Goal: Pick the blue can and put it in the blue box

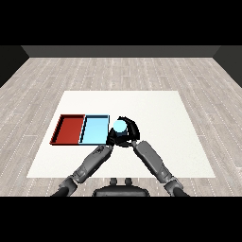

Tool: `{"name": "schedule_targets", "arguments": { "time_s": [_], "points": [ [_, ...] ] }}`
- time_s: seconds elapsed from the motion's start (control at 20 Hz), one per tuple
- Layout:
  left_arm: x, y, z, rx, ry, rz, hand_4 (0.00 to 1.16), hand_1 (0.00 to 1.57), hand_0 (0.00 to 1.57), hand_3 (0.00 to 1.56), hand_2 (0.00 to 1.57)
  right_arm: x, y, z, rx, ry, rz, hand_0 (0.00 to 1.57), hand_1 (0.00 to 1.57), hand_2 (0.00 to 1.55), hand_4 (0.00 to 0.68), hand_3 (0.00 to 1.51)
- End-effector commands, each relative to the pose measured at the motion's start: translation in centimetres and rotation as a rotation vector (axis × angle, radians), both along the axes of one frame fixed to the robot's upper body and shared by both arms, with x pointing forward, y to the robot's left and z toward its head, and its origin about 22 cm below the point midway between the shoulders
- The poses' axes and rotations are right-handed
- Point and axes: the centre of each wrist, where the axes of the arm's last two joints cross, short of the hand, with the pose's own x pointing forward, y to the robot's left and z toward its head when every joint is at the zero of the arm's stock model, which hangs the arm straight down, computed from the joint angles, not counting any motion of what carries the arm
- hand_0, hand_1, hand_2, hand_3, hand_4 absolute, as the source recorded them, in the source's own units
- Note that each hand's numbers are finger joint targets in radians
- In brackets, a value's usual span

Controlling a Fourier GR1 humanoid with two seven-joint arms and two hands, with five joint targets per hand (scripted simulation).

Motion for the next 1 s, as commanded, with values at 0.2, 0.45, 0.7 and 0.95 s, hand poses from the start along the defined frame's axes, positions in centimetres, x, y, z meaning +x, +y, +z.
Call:
{"name": "schedule_targets", "arguments": {
  "time_s": [0.2,0.45,0.7,0.95],
  "points": [
    [-0.1,-0.2,-0.7,0.050,-0.003,-0.025,0.00,0.00,0.00,0.00,0.00,-0.2,1.9,0.7,-0.044,-0.008,0.020,1.43,1.43,1.45,0.515,1.35],
    [0.0,-0.9,-0.7,0.053,0.034,0.015,0.00,0.00,0.00,0.00,0.00,-0.4,-0.9,1.6,-0.013,-0.009,0.041,1.45,1.45,1.45,0.497,1.36],
    [2.5,-2.1,2.2,0.053,0.066,0.147,1.16,1.57,1.57,1.51,1.57,-0.6,2.7,1.0,-0.002,0.000,0.038,1.44,1.44,1.46,0.517,1.38],
    [1.3,-1.6,0.5,0.107,0.070,0.165,1.13,1.57,1.57,1.46,1.55,-0.3,1.9,0.5,0.027,-0.010,0.043,1.42,1.42,1.45,0.527,1.37]
  ]
}}
